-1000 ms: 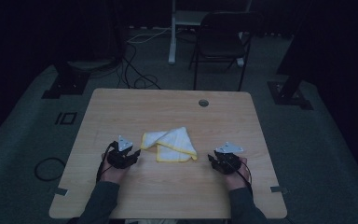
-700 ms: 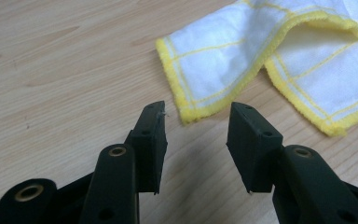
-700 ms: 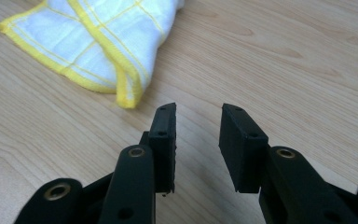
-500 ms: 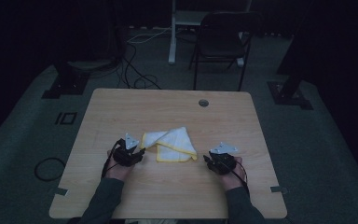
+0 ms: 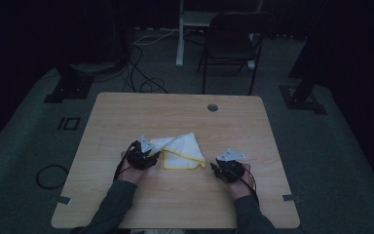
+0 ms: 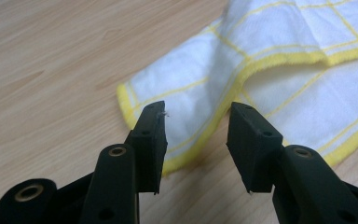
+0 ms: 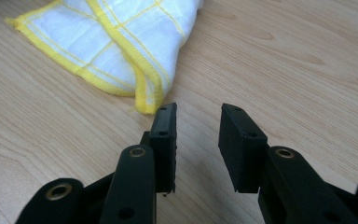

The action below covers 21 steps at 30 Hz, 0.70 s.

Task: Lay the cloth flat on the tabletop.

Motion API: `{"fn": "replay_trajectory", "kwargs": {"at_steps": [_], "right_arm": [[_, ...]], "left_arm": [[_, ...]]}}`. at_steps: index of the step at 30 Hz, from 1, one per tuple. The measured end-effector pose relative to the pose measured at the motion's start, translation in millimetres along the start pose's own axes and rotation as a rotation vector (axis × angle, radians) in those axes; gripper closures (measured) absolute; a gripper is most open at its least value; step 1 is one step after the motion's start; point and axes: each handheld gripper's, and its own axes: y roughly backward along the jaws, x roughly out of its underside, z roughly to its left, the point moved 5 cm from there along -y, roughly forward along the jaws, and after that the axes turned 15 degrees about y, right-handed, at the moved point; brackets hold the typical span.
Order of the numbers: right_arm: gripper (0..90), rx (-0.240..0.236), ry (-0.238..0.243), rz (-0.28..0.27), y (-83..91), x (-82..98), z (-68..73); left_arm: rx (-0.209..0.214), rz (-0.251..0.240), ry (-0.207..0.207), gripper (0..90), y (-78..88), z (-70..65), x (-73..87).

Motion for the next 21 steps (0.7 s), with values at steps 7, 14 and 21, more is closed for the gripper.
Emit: {"fn": "replay_trajectory", "kwargs": {"at_steps": [7,14,21], "right_arm": [[66.4,-0.007,0.004,0.003,-1.1,-0.6,1.9],[66.2,-0.008,0.01,0.001,-1.9,-1.0,2.9],[65.9,-0.013,0.017,0.001,-3.1,-2.6,4.8]], "left_arm": [[0.008,0.005,-0.032,57.4,-6.5,-8.4,-7.4],[0.015,0.002,-0.05,59.8,-8.5,-14.4,-17.0],[0.018,-0.006,-0.061,64.0,-9.1,-17.2,-29.8]]}}
